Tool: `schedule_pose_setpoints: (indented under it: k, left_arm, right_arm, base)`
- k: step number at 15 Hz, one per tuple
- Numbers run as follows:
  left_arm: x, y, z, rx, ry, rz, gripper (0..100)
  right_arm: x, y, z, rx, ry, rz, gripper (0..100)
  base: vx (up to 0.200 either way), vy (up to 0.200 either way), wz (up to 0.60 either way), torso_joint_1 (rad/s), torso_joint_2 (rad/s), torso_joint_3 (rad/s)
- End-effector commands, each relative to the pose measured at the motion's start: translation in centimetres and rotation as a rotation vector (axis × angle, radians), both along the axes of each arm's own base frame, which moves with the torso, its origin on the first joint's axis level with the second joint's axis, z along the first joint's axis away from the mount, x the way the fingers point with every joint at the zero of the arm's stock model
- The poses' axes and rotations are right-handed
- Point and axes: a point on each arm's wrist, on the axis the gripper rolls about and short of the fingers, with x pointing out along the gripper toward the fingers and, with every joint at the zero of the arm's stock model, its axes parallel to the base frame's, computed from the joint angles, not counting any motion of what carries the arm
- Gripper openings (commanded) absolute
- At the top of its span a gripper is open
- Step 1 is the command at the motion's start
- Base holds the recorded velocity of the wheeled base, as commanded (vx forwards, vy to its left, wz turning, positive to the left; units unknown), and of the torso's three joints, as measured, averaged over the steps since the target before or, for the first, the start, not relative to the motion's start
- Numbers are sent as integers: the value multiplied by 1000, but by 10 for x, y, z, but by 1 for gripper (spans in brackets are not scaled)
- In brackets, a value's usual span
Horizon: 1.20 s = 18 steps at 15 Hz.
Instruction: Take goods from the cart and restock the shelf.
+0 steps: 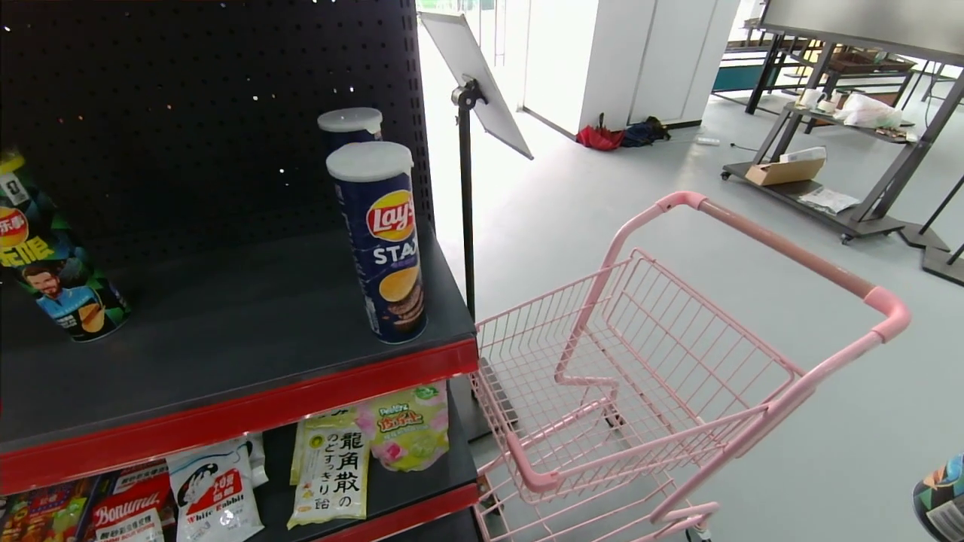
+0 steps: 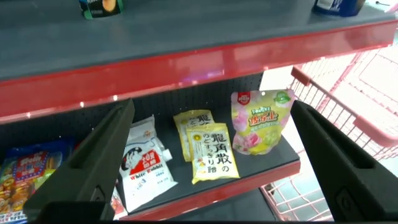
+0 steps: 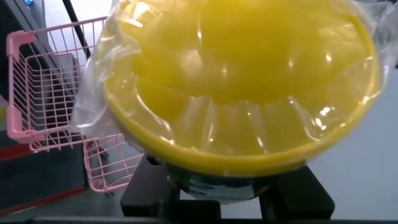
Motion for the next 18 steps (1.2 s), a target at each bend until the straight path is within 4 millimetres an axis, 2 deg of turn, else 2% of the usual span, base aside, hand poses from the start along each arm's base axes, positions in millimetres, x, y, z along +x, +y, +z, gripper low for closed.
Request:
schedule_pose_setpoints:
  k: [1,5,8,15,18]
  left_arm:
    - [0,0,0,0,1,0,100]
    - [0,0,0,0,1,0,100]
    - [0,0,0,0,1,0,100]
    - [0,0,0,1,1,0,100]
    - [0,0,0,1,1,0,100]
  right_arm:
    - [1,0,-2,-2,10,1,0]
    - [1,0,-2,-2,13,3,0]
    - [2,0,-12,-17,41,-12,0]
    - [-2,-1,-19,-22,43,-9,0]
    - [-3,-1,-24,-21,48,-8,0]
  base:
    - [0,0,0,232,-593,-359]
    - [0,0,0,174,-442,-264]
    - [0,0,0,105,-248,-136]
    - [0,0,600,10,-9,-3]
    - [0,0,0,0,0,0]
